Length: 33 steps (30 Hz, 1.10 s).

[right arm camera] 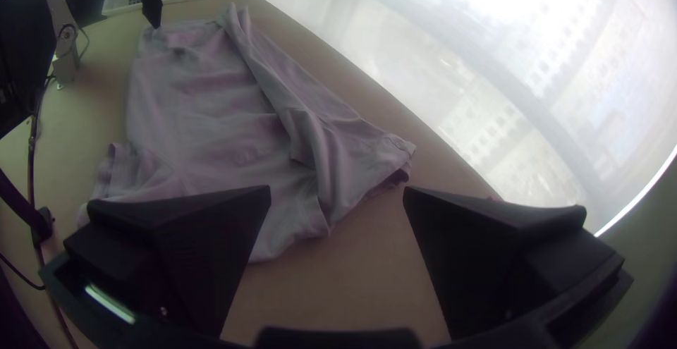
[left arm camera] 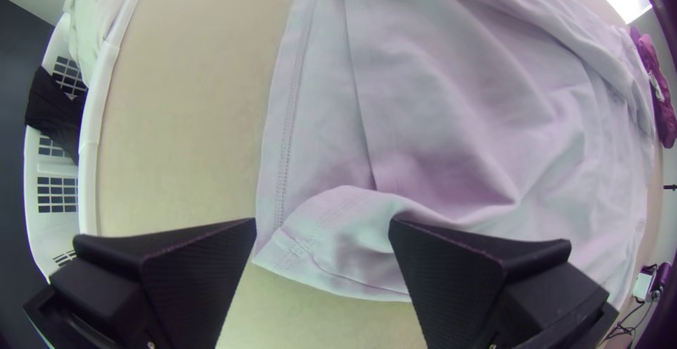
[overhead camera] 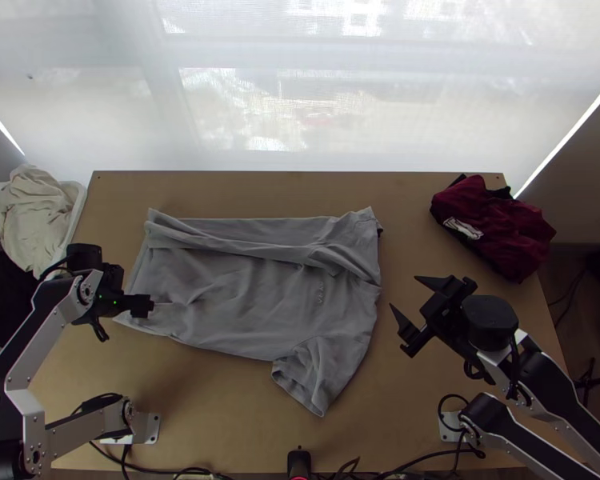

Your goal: Fold the t-shirt

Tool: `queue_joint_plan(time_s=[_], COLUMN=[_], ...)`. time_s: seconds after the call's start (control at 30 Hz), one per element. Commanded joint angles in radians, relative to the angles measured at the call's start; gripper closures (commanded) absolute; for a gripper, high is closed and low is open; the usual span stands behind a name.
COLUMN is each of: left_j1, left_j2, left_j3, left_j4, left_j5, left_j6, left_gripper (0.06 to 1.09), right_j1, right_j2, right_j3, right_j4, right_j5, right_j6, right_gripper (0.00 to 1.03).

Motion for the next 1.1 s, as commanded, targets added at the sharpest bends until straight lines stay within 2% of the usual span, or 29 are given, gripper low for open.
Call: queue_joint_plan(time_s=[0.0, 0.17, 0.3, 0.37, 0.6, 0.87, 1.0, 1.07], left_j1=[0.033, 0.056, 0.076, 0.082, 0.096, 0.136, 0.153, 0.156], left_j2=[0.037, 0.048, 0.061, 0.068, 0.068, 0.067, 0.048, 0.027], left_j3=[-0.006, -0.008, -0.008, -0.006, -0.010, -0.023, -0.016, -0.006], left_j4=[-0.019, -0.040, -0.040, -0.040, -0.043, -0.046, -0.043, -0.045], left_j5=[0.031, 0.052, 0.052, 0.052, 0.052, 0.052, 0.052, 0.052], left_j6=[0.041, 0.051, 0.062, 0.062, 0.065, 0.096, 0.102, 0.102], left_gripper=[0.20, 0.25, 0.34, 0.34, 0.62, 0.84, 1.01, 1.03], right_j1=[-0.009, -0.012, -0.012, -0.012, -0.012, -0.012, -0.010, -0.007], right_j2=[-0.006, -0.006, -0.006, -0.006, -0.009, -0.018, -0.018, -0.018], right_j3=[0.000, 0.002, 0.002, 0.002, 0.003, 0.005, 0.008, 0.016], right_j4=[-0.015, -0.013, -0.015, -0.015, -0.015, -0.015, -0.015, -0.015], right_j5=[0.002, 0.002, 0.002, 0.002, 0.002, 0.002, 0.002, 0.002], right_j6=[-0.002, -0.002, -0.005, -0.008, -0.010, -0.010, -0.010, -0.010], right_gripper=[0.15, 0.15, 0.15, 0.15, 0.15, 0.15, 0.15, 0.15])
